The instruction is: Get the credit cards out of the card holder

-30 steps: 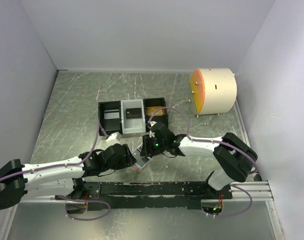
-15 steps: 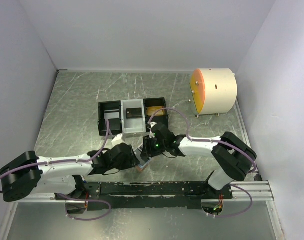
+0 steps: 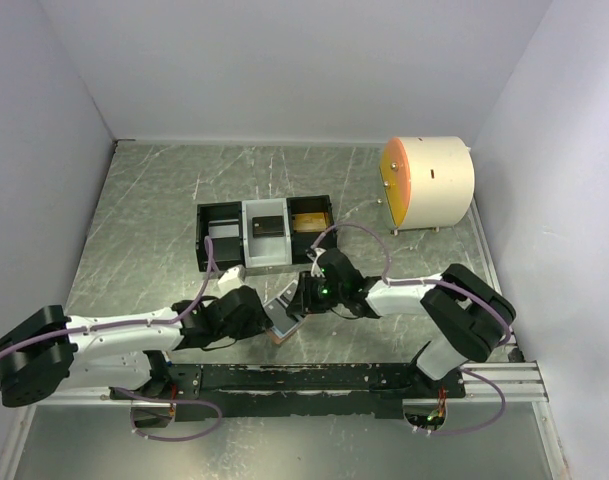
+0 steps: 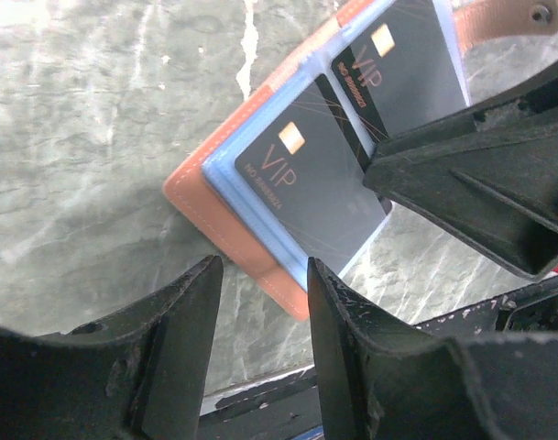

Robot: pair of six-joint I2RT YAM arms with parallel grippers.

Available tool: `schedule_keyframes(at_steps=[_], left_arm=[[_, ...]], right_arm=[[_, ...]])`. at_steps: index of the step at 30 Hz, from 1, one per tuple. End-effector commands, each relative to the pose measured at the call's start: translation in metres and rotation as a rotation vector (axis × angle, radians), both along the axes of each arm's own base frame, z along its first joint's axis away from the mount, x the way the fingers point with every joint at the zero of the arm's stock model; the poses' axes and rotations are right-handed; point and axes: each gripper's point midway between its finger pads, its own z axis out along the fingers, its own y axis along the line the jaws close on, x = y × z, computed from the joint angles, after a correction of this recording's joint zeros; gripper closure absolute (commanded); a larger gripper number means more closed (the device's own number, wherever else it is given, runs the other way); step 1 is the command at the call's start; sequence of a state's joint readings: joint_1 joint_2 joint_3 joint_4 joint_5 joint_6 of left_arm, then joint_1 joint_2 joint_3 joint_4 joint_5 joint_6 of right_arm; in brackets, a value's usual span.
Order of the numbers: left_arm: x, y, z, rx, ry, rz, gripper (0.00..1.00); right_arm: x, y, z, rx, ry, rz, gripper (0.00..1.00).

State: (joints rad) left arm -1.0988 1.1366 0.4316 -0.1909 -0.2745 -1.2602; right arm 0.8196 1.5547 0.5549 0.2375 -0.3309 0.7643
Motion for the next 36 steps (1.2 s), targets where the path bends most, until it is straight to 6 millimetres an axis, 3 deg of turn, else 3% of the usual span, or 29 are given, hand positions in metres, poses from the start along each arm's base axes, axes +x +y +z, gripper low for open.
schedule_keyframes(at_steps=[1,6,14,26,36], left_arm=[[0.007,0.011,0.01,0.024,-0.024,0.064,0.46],[0.008,0.018,0.016,0.028,-0.041,0.078,0.43],[0.007,-0.007,0.033,-0.069,-0.09,-0.04,0.43],[0.003,0.002,-0.011,0.092,0.008,-0.02,0.51],[0.004,0.009,-0.007,0.099,-0.006,0.003,0.58]], right_arm=[[-0.007,0.0,0.003,0.08,0.074,-0.074,0.74],[-0.006,0.002,0.009,0.155,0.116,-0.154,0.79],[-0.011,0.003,0.014,0.216,0.147,-0.199,0.81],[-0.017,-0.004,0.005,0.144,0.124,-0.171,0.81],[-0.019,-0.008,-0.005,0.072,0.111,-0.129,0.81]])
